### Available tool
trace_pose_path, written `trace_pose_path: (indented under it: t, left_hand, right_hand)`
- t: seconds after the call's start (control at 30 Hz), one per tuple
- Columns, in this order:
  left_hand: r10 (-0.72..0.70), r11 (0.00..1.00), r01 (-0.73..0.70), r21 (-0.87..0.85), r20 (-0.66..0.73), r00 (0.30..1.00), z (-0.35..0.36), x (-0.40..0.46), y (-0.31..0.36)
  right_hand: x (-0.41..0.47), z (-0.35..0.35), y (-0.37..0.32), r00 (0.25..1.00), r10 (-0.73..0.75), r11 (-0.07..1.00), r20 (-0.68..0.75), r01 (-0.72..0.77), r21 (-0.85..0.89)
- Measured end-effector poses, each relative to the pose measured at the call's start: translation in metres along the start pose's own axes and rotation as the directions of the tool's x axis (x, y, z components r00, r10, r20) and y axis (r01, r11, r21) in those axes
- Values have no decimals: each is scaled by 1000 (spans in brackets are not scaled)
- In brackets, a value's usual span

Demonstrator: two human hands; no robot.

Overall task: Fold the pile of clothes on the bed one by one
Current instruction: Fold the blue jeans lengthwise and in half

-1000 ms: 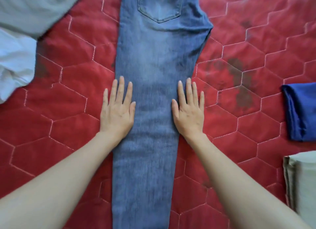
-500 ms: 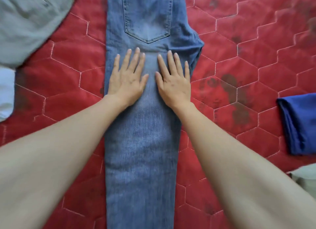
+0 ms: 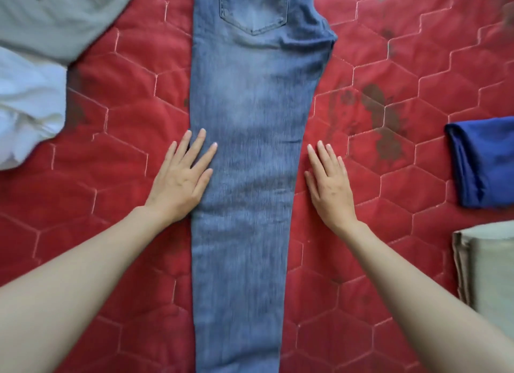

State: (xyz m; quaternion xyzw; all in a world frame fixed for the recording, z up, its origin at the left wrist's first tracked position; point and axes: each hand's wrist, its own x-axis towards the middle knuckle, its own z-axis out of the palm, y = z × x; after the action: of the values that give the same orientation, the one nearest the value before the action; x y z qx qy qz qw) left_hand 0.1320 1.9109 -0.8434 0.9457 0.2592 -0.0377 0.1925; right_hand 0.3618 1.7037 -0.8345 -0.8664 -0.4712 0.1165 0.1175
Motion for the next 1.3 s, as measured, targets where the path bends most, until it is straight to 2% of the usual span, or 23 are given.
trace_pose_path:
  t: [0.2, 0.3, 0.37, 0.47, 0.6, 0.7, 0.8, 0.87, 0.93, 1.0, 1.03, 1.07, 1.1, 1.13, 1.17, 1.2, 1.23, 1.27, 1.3]
  left_hand:
    - [104, 994, -105, 29, 23, 994, 21, -119, -3]
    - [193, 978, -194, 75, 13, 981, 27, -158, 1]
    - [264, 959, -261, 107, -18, 964, 29, -173, 5]
    - [421, 896, -410, 168, -33, 906, 28, -179, 9]
    - [663, 715, -658, 235, 70, 746, 24, -166, 6]
    - [754, 589, -760, 276, 151, 639, 16, -141, 7]
    - [736, 607, -737, 298, 139, 663, 6, -109, 9]
    - [714, 635, -713, 296, 129, 689, -4, -89, 10]
    - [740, 619, -743, 255, 126, 660, -14, -75, 11]
    - [753, 633, -763, 133, 120, 647, -25, -67, 16]
    - [713, 695, -718, 23, 109, 693, -32, -62, 18]
    - [629, 777, -620, -112, 97, 771, -38, -57, 19]
    - [497, 849, -460, -259, 100, 862, -46, -51, 19]
    - [346, 867, -267, -421, 124, 930, -56, -43, 18]
    - [211, 809, -83, -582, 156, 965, -67, -31, 18]
    - [81, 687, 68, -724, 169, 982, -78, -16, 16]
    - [-53, 531, 174, -830, 173, 984, -87, 0, 14]
    - [-174, 348, 249, -904, 199, 964, -94, 18, 12]
    - [-275, 185, 297, -937, 241, 931, -98, 37, 11]
  right_hand:
    - [-80, 2, -10, 976, -213, 977, 37, 212, 21]
    - [-111, 4, -15, 920, -391, 920, 11, 391, -19]
    - [-128, 5, -15, 855, -518, 854, -30, 516, -65]
    - [-138, 4, -13, 721, -692, 715, 9, 688, -128]
    - [-121, 2, -14, 482, -872, 456, 84, 863, -216]
    - [-97, 1, -20, 314, -931, 271, 184, 936, -225]
    - [-72, -3, -32, 276, -933, 223, 230, 947, -231]
    - [-58, -8, -40, 277, -926, 229, 255, 952, -204]
    - [-48, -17, -47, 289, -922, 264, 259, 956, -130]
    - [-43, -28, -54, 339, -887, 369, 315, 929, 40]
    - [-39, -35, -58, 397, -832, 478, 388, 867, 137]
    - [-34, -43, -61, 463, -752, 604, 470, 769, 209]
    - [-25, -52, -64, 531, -673, 714, 516, 648, 265]
    - [-13, -62, -65, 601, -614, 787, 512, 511, 345]
    - [4, -74, -66, 685, -552, 817, 475, 332, 472]
    - [23, -84, -67, 770, -456, 784, 446, 110, 612]
    - [46, -93, -67, 843, -329, 690, 425, -92, 718]
    - [69, -97, -68, 900, -176, 588, 399, -229, 776]
    - [92, -97, -67, 931, -16, 516, 366, -306, 800]
